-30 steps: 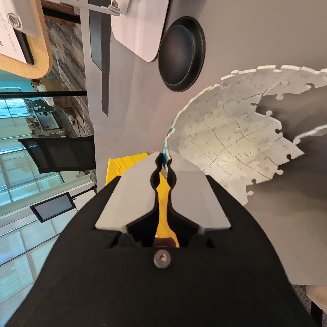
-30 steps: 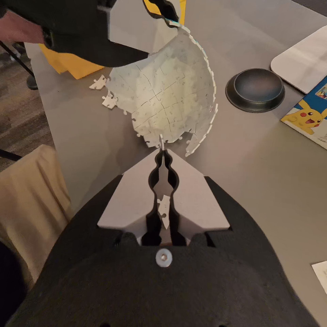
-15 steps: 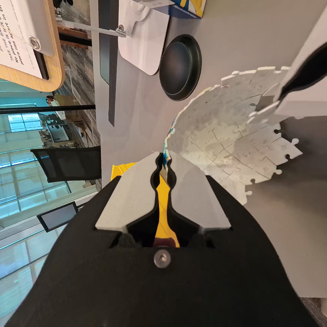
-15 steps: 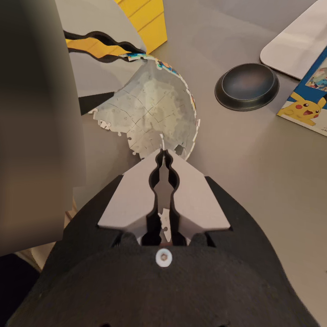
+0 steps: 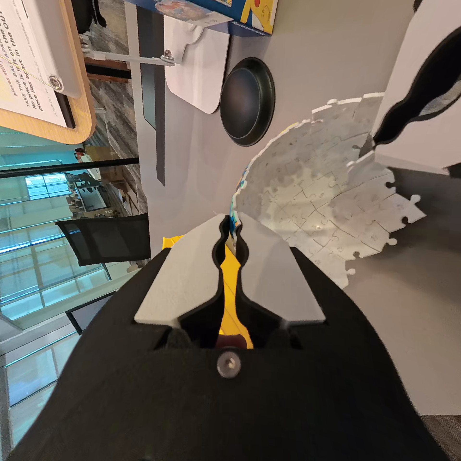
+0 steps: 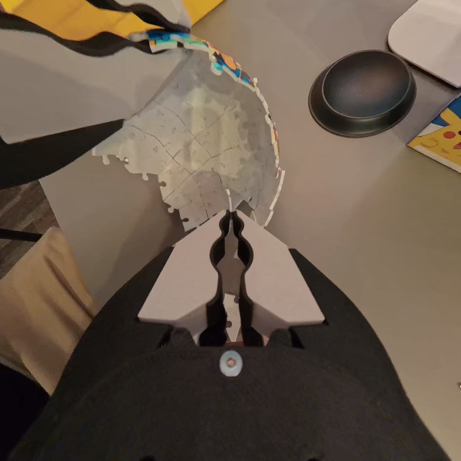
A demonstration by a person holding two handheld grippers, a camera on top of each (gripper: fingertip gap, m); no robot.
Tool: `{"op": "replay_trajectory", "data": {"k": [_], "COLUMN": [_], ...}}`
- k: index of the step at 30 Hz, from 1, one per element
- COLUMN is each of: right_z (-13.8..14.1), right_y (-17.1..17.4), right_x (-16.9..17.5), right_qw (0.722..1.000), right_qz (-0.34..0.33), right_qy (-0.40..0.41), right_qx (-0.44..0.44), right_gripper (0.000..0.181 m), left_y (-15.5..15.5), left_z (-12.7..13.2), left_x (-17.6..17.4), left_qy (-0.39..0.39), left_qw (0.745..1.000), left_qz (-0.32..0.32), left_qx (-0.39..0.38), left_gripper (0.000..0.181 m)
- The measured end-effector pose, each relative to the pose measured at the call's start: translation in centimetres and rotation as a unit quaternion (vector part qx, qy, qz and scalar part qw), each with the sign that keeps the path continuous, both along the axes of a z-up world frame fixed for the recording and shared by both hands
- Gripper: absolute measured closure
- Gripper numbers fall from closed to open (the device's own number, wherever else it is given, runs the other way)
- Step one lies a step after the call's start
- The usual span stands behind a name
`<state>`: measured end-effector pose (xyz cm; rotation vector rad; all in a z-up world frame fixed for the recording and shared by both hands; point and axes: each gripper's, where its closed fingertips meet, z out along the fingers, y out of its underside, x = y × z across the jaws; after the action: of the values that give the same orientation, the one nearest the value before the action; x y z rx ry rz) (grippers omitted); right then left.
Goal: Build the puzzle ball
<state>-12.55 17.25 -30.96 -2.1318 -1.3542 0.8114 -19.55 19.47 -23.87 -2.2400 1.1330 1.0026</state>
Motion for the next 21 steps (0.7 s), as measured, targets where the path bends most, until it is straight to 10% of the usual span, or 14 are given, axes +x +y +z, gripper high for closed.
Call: {"op": "replay_trajectory", "data": {"k": [21], "right_z": [0.6], "right_y": [-1.1], "right_x": [0.0], "right_qw": [0.999], "right_qz": [0.036], "right_qy": [0.039], "right_qx": [0.006], "right_gripper": [0.144], "left_y": [-0.2], "left_z": [0.2], "left_x": [0.5], "left_qy": [0.007], "left_qw": [1.000], "left_qz": [-0.018], "left_qx": [0.006], "left_gripper": [0.179]}}
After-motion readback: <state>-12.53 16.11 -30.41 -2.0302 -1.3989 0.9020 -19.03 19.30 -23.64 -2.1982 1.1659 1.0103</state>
